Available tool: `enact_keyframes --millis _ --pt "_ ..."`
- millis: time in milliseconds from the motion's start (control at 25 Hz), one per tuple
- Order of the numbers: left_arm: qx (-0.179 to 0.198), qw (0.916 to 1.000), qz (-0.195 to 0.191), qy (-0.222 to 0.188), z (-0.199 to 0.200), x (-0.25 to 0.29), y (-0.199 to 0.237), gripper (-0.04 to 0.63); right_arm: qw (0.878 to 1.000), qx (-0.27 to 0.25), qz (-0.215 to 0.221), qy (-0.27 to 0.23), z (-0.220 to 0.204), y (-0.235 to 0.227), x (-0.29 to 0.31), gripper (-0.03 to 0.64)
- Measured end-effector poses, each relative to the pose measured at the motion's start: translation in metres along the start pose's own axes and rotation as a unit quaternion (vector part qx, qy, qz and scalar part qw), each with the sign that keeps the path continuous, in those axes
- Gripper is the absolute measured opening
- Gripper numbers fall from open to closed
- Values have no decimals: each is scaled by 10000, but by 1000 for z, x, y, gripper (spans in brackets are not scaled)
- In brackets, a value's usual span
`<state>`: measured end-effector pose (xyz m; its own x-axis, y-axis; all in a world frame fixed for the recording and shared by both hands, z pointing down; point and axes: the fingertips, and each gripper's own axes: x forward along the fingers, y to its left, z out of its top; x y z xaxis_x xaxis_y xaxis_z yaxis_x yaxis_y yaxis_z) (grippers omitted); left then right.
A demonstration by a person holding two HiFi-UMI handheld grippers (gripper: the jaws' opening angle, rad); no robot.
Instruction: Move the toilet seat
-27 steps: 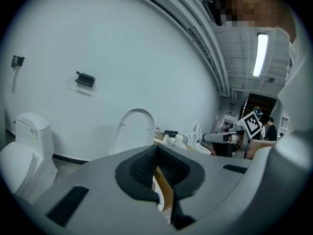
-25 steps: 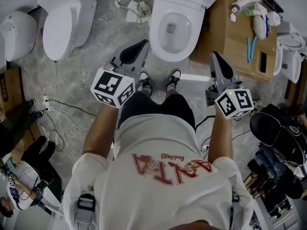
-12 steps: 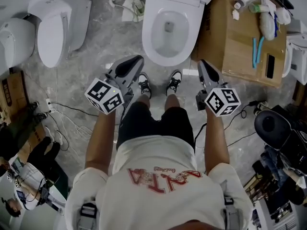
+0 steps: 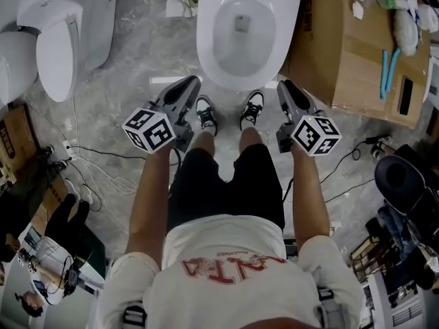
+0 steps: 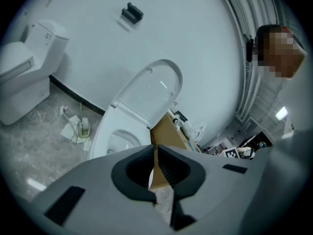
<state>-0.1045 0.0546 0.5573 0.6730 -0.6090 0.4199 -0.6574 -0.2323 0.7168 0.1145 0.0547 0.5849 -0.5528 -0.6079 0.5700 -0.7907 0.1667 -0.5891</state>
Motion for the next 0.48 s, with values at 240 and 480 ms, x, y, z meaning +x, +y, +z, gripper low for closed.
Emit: enact_keyframes --millis 240,480 --pt "-612 9978 243 -43 -33 20 51 12 9982 493 -176 302 -51 -46 48 145" --pt "-1012 9940 272 317 -70 38 91 98 9935 972 -469 374 -80 -84 74 152"
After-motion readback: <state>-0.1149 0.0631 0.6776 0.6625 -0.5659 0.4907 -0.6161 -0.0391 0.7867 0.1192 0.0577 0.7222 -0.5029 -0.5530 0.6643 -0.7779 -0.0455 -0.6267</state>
